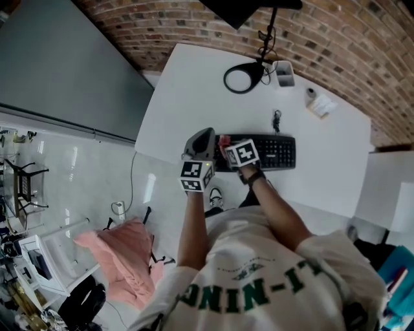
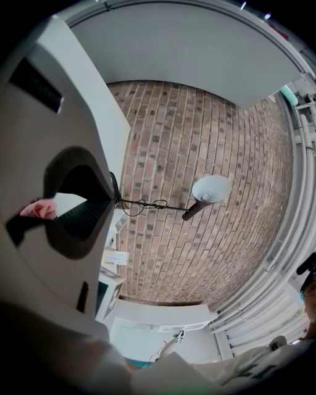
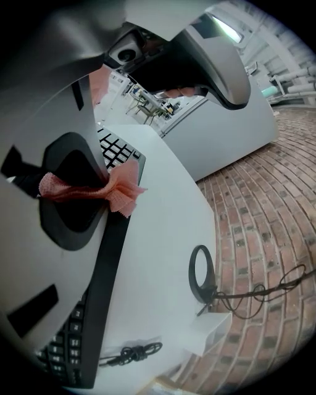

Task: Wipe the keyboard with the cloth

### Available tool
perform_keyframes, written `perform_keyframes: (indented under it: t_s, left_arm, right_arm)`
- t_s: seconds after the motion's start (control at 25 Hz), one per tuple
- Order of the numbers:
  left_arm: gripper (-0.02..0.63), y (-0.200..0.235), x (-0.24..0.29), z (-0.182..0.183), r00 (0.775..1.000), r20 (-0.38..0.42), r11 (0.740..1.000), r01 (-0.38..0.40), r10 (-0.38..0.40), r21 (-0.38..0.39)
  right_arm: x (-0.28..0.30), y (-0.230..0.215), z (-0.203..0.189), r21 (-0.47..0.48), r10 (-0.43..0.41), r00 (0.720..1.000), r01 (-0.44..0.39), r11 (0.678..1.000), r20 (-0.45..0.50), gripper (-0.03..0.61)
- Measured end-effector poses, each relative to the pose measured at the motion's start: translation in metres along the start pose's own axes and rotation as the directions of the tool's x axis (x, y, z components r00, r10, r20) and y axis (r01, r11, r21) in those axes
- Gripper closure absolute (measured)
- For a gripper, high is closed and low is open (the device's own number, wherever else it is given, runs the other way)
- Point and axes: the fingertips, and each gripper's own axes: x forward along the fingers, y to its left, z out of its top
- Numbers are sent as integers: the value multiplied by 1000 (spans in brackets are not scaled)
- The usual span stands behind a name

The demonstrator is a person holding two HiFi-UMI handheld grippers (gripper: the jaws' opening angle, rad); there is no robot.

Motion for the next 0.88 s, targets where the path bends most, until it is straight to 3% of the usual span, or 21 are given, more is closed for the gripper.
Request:
perform_keyframes:
  t_s: [0.88]
  left_arm:
    - [614, -67, 43, -3, 992, -10, 992, 123, -122, 23]
  right_arm:
    - [-42, -69, -31, 118, -94, 995, 91, 989, 15, 554]
